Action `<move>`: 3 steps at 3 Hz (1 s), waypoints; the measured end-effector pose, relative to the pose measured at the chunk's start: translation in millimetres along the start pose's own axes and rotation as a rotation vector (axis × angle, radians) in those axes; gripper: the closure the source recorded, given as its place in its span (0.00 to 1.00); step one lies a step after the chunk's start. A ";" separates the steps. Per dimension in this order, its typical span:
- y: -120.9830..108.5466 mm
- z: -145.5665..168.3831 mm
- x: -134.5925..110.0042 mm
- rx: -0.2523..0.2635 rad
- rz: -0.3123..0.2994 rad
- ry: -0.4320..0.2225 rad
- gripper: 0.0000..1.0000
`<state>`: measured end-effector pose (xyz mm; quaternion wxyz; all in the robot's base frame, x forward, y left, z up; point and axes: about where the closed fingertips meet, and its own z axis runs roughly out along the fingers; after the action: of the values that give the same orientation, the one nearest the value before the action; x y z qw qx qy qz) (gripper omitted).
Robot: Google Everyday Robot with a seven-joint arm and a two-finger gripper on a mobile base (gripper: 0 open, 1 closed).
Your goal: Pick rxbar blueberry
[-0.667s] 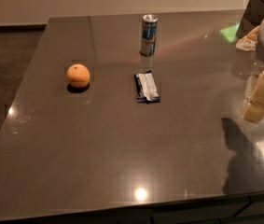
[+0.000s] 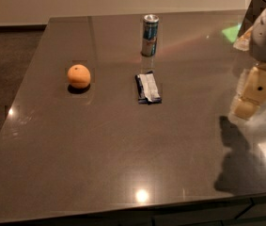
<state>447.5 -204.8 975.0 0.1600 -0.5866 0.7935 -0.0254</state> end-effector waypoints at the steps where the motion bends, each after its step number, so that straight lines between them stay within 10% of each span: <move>1: -10.4 22.5 -32.5 -0.018 0.105 -0.048 0.00; 3: -20.5 62.8 -73.3 -0.050 0.259 -0.025 0.00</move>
Offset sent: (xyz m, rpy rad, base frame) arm 0.0566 0.0748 -0.0347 0.1851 0.0667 -0.2436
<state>503.4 -133.0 936.6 0.1569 -0.4831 0.8611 0.0227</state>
